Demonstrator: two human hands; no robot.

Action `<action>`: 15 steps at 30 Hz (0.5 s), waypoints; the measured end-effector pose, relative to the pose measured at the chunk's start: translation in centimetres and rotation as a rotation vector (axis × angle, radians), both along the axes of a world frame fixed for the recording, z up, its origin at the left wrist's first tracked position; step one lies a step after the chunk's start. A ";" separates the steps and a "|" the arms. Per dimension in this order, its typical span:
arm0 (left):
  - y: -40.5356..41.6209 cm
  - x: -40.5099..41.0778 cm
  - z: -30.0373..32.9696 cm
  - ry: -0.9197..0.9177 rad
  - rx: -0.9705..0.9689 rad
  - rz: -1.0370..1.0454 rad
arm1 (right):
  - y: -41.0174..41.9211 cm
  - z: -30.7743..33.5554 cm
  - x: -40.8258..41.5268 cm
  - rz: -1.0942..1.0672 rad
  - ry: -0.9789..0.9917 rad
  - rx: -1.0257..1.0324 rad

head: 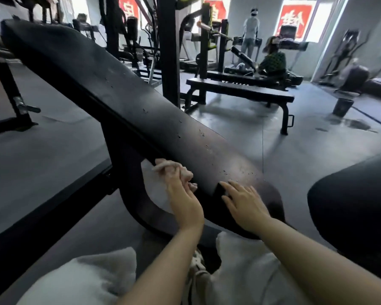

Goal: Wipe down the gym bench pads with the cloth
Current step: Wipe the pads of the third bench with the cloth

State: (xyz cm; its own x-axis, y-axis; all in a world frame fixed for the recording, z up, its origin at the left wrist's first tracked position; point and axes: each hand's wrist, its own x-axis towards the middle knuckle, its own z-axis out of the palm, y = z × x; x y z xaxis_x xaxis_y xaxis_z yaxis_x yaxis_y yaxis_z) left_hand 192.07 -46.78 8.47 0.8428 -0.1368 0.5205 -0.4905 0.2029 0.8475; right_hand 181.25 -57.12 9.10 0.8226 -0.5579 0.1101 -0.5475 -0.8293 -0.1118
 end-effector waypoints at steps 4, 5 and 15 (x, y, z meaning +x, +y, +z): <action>0.5 -1.7 -4.4 -0.164 0.250 -0.162 | 0.0 -1.9 -3.0 -0.064 0.011 0.062; 0.7 -2.2 -5.1 -0.209 0.319 -0.188 | -0.1 -2.2 -3.6 -0.073 0.016 0.069; 0.8 -6.9 -6.8 -1.056 0.902 -0.161 | -0.9 -1.7 -10.0 -0.084 0.188 0.069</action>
State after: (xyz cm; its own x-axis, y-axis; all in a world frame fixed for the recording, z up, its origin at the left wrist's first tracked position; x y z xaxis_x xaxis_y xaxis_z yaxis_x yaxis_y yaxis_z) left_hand 185.17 -45.93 1.63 0.0559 -0.8174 0.5733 -0.9950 -0.0935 -0.0363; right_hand 171.29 -57.98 7.36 0.7750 -0.6267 -0.0816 -0.6314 -0.7734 -0.0567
